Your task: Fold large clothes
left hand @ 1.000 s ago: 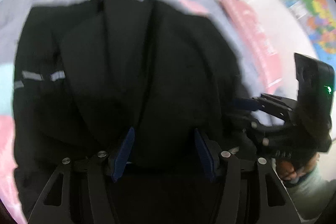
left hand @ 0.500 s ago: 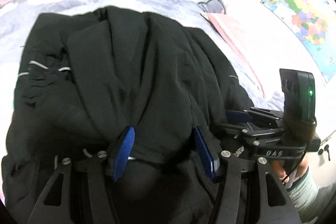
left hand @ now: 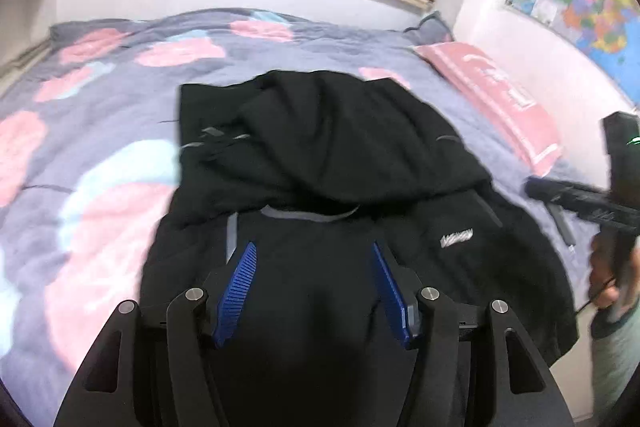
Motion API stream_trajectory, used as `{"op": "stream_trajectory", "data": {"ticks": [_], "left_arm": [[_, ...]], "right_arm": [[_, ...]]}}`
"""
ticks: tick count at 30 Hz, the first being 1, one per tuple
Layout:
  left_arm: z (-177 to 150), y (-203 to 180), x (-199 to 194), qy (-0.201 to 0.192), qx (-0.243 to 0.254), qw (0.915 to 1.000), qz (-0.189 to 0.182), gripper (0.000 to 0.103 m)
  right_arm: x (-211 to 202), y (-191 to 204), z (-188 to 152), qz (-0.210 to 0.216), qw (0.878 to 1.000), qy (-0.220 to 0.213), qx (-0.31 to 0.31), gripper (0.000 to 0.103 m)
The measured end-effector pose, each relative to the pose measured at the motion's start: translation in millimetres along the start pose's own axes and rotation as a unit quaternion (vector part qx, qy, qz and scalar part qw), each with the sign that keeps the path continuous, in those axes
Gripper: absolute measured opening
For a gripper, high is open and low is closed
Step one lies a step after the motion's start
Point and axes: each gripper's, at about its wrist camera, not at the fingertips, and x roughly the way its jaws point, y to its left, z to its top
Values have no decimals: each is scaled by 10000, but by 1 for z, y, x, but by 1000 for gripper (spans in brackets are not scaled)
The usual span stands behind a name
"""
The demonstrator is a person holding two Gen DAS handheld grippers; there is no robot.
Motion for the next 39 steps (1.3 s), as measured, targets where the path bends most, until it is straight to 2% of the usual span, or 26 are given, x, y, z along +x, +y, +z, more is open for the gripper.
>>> {"op": "stream_trajectory", "data": {"ticks": [2, 5, 8, 11, 16, 19, 22, 24, 28, 35, 36, 37, 38, 39], "left_arm": [[-10, 10, -22, -37, -133, 9999, 20, 60], [-26, 24, -43, -146, -361, 9991, 165, 61], [-47, 48, -60, -171, -748, 9965, 346, 61], [-71, 77, -66, -102, -1219, 9914, 459, 61], [-107, 111, -57, 281, -1788, 9834, 156, 61], [-119, 119, -42, 562, -2017, 9778, 30, 60], [-126, 119, -33, 640, -2091, 9757, -142, 59], [-125, 112, -34, 586, -2009, 9772, -366, 48], [-123, 103, -38, 549, -1826, 9809, -384, 48], [-127, 109, -23, 668, -1977, 9770, -435, 48], [-127, 107, -23, 644, -1950, 9778, -422, 48], [-125, 104, -24, 613, -1898, 9791, -397, 45], [-123, 101, -27, 585, -1855, 9801, -404, 41], [-121, 96, -31, 532, -1820, 9804, -543, 30]], "right_arm": [[-16, 0, -9, -90, 9999, -52, -5, 59], [-36, -6, -30, -264, 9996, -32, -30, 59], [-42, -23, -51, -614, 9979, 191, 40, 59], [-34, -49, -75, -730, 9958, 446, 330, 59], [-22, -80, -105, -977, 9900, 695, 740, 59], [-22, -89, -116, -952, 9890, 712, 876, 59], [-27, -91, -118, -964, 9889, 699, 893, 59], [-35, -90, -119, -1080, 9885, 639, 850, 59], [-46, -98, -127, -1249, 9855, 668, 936, 59], [-35, -120, -148, -742, 9832, 931, 1381, 59], [-35, -118, -148, -702, 9840, 927, 1346, 55], [-36, -114, -146, -663, 9850, 923, 1302, 38], [-39, -109, -144, -627, 9861, 914, 1234, 26], [-44, -101, -140, -676, 9873, 873, 1140, 26]]}}
